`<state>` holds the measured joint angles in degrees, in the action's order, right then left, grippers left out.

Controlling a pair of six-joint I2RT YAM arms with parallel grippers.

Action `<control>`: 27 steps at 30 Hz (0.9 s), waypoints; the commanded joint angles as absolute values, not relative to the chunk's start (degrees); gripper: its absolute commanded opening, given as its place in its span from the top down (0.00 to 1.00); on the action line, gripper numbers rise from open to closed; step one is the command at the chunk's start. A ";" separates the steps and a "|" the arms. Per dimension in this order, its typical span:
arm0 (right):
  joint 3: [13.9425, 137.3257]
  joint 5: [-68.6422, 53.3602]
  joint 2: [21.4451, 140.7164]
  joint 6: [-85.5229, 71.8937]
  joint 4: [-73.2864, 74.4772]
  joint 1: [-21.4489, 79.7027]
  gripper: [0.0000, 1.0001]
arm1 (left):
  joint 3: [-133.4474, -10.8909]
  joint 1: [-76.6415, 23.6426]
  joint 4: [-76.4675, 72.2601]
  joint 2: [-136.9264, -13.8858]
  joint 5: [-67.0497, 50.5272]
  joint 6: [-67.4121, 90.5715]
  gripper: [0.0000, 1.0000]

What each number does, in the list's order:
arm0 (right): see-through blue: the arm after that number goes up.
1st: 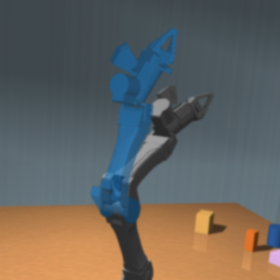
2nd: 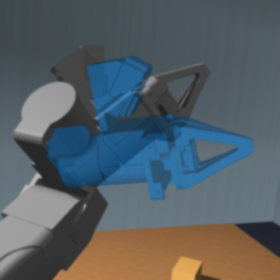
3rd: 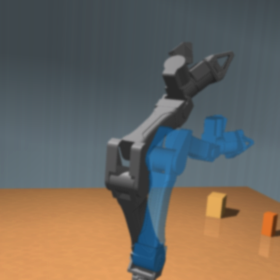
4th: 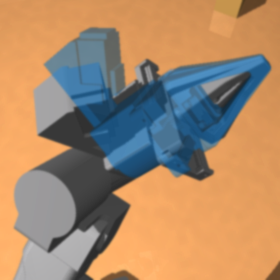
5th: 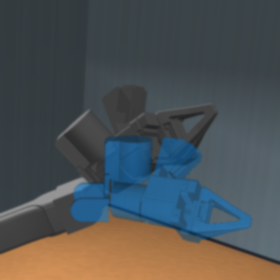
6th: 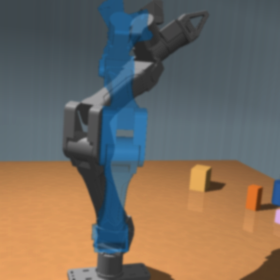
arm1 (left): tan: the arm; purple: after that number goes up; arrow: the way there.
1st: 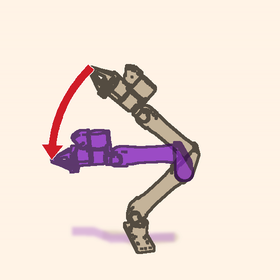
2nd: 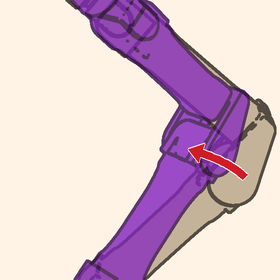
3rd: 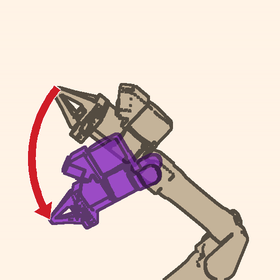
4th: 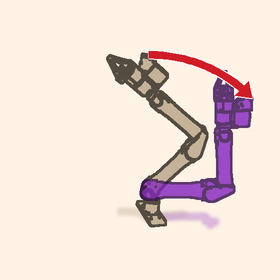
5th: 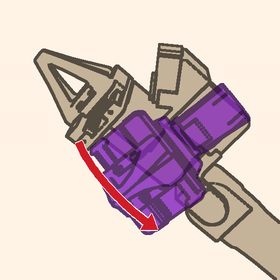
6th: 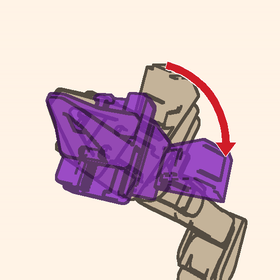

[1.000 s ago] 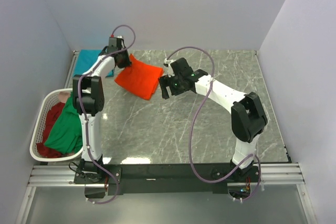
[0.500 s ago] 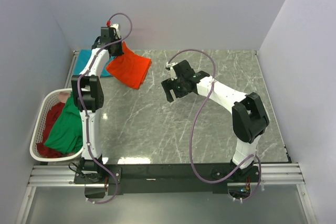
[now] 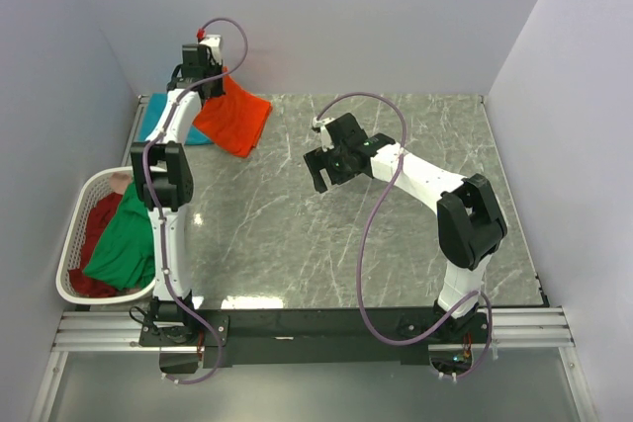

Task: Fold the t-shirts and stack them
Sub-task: Neatly place the folded tshirt to the corner

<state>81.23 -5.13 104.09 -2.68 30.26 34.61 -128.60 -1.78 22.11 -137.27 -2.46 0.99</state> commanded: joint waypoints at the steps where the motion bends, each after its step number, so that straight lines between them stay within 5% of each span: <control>1: 82.44 -4.22 102.22 -2.11 29.97 34.19 0.06 | -131.05 -1.67 17.32 -130.70 -1.76 -1.93 1.00; 27: 81.83 -4.40 102.48 -2.72 29.36 34.19 0.05 | -129.02 -1.67 14.85 -123.92 -5.45 -1.67 1.00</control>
